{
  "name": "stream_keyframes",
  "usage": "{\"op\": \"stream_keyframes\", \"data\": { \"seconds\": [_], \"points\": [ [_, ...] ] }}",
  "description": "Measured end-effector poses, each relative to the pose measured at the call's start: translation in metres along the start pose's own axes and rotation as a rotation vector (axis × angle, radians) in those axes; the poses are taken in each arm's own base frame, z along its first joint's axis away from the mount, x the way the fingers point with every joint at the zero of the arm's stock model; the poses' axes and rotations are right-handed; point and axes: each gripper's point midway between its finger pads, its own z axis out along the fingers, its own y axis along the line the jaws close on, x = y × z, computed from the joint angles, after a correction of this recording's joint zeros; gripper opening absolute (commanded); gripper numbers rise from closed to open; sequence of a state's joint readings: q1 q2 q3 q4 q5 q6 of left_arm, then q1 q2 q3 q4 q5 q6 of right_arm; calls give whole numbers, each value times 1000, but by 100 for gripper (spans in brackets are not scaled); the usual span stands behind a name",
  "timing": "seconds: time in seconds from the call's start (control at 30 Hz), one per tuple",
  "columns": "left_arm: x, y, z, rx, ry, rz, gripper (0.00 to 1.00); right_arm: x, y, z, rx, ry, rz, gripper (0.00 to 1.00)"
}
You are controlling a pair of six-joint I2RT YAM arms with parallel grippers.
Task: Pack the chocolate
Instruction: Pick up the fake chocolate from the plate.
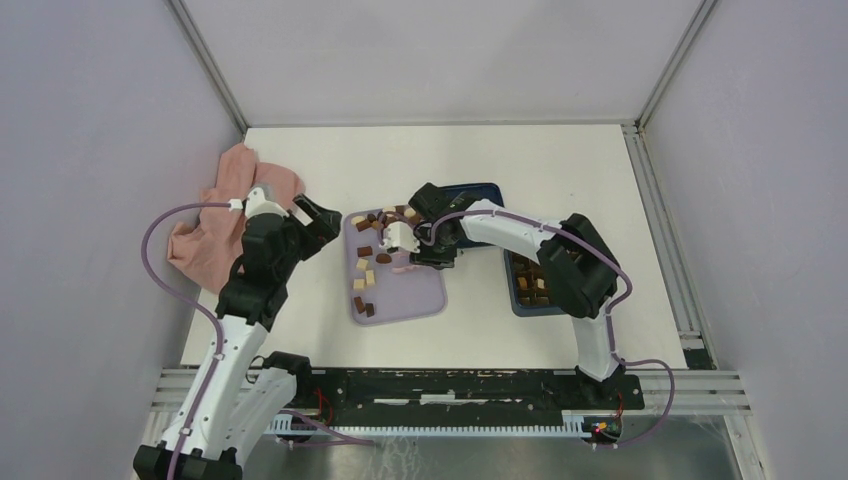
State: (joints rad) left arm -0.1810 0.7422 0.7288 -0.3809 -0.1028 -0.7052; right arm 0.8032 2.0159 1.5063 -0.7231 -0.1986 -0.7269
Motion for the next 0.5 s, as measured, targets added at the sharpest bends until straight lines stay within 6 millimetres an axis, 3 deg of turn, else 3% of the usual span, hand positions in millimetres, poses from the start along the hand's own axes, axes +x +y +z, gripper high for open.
{"op": "stream_keyframes", "data": {
  "seconds": [0.23, 0.5],
  "points": [
    [1, 1, -2, 1, -2, 0, 96, -15, -19, -2, 46, -19, 8, 44],
    [4, 4, 2, -13, 14, 2, 96, -27, -21, 12, 33, -21, 15, 40]
  ]
}}
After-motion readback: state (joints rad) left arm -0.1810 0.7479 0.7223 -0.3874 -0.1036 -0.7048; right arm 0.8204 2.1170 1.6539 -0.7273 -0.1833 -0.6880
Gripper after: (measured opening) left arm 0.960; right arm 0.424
